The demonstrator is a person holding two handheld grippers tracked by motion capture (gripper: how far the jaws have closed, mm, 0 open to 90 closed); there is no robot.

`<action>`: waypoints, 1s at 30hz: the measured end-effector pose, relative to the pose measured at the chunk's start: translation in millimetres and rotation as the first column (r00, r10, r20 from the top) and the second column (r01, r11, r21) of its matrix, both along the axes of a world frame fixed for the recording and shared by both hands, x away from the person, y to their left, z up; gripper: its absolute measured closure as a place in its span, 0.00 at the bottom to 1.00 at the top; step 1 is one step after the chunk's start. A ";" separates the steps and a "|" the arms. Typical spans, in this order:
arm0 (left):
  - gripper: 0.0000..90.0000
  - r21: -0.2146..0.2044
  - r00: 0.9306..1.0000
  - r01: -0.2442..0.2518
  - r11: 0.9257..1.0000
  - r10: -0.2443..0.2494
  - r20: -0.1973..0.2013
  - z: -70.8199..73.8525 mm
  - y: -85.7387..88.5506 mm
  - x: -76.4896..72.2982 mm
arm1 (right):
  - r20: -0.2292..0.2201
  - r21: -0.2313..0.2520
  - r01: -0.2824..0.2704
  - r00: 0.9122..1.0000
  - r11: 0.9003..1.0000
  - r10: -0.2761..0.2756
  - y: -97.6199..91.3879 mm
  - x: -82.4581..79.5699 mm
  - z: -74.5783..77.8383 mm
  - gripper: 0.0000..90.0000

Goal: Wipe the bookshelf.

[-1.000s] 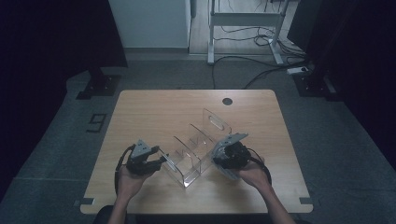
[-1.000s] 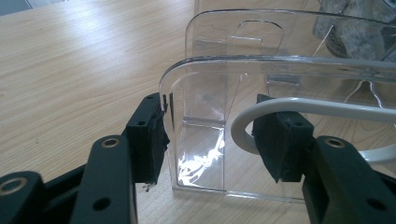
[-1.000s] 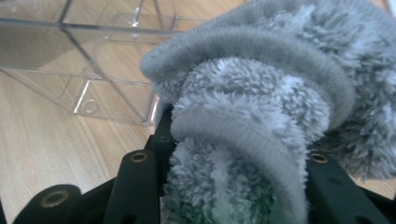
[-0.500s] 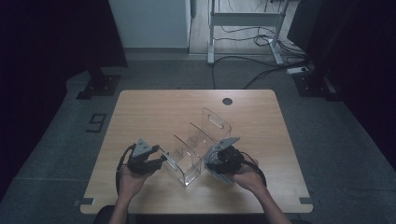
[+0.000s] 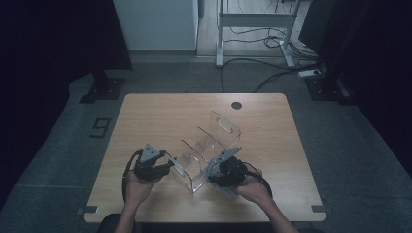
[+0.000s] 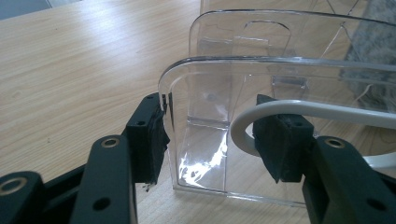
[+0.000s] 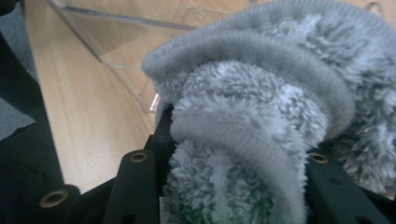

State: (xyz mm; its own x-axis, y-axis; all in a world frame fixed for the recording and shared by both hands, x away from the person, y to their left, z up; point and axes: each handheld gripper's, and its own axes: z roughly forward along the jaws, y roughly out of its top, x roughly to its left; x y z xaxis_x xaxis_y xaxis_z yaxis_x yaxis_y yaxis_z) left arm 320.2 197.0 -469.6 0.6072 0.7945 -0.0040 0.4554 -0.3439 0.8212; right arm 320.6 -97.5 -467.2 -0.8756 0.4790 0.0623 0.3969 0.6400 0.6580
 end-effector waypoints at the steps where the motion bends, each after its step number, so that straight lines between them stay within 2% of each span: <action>1: 0.51 0.000 1.000 -0.003 1.000 0.003 -0.001 0.0 -0.3 0.1 | -0.002 -0.002 -0.016 1.000 1.000 0.016 3.5 -2.9 0.1 0.63; 12: 0.51 0.000 1.000 -0.011 1.000 0.011 -0.006 0.2 -1.6 -0.1 | -0.018 -0.013 -0.093 0.996 0.996 0.092 22.1 -17.7 0.6 0.63; 23: 0.51 -0.001 1.000 -0.019 1.000 0.019 -0.009 0.1 -3.5 -0.8 | -0.040 -0.019 -0.172 0.984 0.985 0.171 42.9 -34.6 -0.9 0.63; 30: 0.51 -0.004 1.000 -0.018 1.000 0.018 0.003 -0.8 -3.8 -0.5 | -0.046 -0.016 -0.179 0.983 0.984 0.178 42.2 -35.0 -2.2 0.64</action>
